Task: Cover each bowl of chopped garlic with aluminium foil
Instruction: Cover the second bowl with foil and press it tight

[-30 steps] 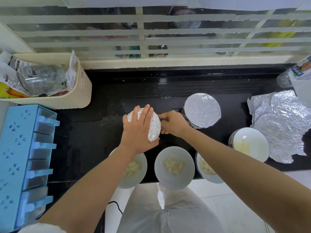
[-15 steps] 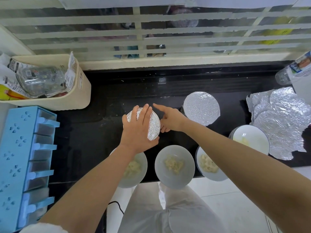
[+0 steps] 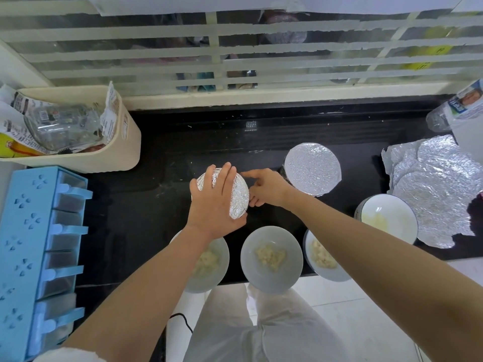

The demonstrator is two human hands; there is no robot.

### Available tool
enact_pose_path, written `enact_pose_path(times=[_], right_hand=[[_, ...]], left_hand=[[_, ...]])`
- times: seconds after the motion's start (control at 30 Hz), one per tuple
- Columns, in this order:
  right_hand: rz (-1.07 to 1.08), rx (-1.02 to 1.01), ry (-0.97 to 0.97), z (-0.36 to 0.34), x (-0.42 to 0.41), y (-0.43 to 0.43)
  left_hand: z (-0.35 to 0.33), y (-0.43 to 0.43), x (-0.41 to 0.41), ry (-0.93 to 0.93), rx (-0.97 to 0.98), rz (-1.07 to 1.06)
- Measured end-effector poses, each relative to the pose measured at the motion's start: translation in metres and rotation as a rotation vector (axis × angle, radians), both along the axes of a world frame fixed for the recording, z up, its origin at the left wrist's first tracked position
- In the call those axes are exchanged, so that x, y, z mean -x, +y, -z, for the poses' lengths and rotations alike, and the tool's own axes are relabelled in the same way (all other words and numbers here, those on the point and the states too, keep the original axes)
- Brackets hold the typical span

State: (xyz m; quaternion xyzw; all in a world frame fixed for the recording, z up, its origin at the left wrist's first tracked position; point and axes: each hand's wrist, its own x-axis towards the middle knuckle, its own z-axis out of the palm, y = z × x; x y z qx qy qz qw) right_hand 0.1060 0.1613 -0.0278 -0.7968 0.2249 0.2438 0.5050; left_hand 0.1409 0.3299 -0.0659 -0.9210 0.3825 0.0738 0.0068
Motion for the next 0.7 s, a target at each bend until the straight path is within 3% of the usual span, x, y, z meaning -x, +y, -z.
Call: enact_pose_path(times=[0.23,0.7], right_hand=[[0.391,-0.104,-0.019,0.007,0.024,0.006],[0.307,0.023,0.015,-0.002,0.033,0.000]], left_hand=[[0.001,-0.005,0.003,0.001,0.046,-0.021],[-0.010,-0.026,0.012,0.137,-0.035,-0.054]])
